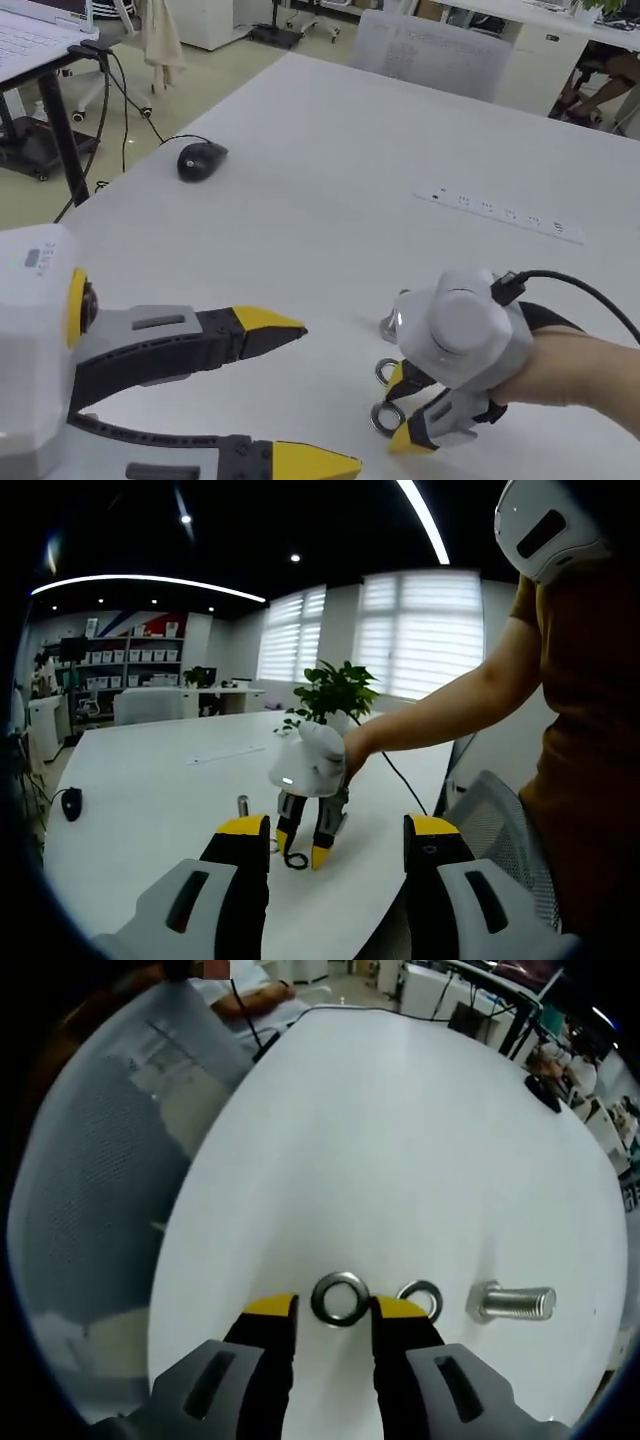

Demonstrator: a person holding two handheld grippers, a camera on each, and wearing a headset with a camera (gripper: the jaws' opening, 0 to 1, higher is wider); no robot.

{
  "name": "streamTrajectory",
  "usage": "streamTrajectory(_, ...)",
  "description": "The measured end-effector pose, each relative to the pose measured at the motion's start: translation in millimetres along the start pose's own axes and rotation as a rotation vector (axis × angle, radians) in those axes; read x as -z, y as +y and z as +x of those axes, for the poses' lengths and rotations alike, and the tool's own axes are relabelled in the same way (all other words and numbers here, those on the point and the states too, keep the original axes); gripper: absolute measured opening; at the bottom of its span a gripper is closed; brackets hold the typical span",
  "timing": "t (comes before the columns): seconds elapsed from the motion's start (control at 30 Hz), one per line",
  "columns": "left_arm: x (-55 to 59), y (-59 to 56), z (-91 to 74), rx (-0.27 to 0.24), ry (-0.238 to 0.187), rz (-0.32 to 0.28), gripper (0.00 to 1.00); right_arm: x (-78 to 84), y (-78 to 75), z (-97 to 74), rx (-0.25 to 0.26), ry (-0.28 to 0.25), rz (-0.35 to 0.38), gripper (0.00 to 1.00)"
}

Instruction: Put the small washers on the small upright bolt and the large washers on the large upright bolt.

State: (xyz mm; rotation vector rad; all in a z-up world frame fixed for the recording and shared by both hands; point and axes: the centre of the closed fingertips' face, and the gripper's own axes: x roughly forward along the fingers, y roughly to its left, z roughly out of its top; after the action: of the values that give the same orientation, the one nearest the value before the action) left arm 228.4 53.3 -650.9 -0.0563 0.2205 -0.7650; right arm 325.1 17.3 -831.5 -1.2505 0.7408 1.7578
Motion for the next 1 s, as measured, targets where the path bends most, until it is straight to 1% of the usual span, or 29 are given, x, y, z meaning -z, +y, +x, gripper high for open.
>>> streamTrajectory(0.1, 0.6, 1.2, 0.3, -0.003, 0.003, 0.000, 0.53, -0.1, -1.4, 0.1, 0.001, 0.007, -0.010, 0.29)
streamTrajectory(0.3, 1.2, 0.9, 1.2, -0.001, 0.004, -0.005, 0.53, -0.2, -1.5, -0.2, -0.004, 0.030, -0.025, 0.28)
streamTrajectory(0.37, 1.9, 0.7, 1.5, -0.001, 0.008, -0.004, 0.53, 0.2, -2.5, -0.4, 0.000, 0.037, -0.032, 0.25)
streamTrajectory(0.47, 0.3, 0.3, 1.4, 0.002, 0.000, -0.010, 0.52, 0.5, -3.4, -2.9, -0.002, 0.036, -0.021, 0.24)
streamTrajectory(0.57, 1.6, 1.1, 1.3, 0.001, 0.012, -0.005, 0.52, 0.9, -3.6, -3.5, 0.007, 0.036, -0.009, 0.24)
streamTrajectory(0.8, -0.4, 1.0, 1.3, 0.001, 0.008, -0.003, 0.53, 1.1, -4.7, -4.2, 0.010, 0.023, 0.027, 0.22)
streamTrajectory(0.93, -0.9, 0.4, 0.4, 0.000, 0.008, -0.003, 0.53, 1.4, -7.5, -6.4, 0.033, 0.028, 0.013, 0.22)
streamTrajectory(1.0, -0.2, 0.5, 0.1, -0.001, 0.012, -0.002, 0.53, 1.2, -6.8, -9.0, 0.026, 0.024, 0.021, 0.22)
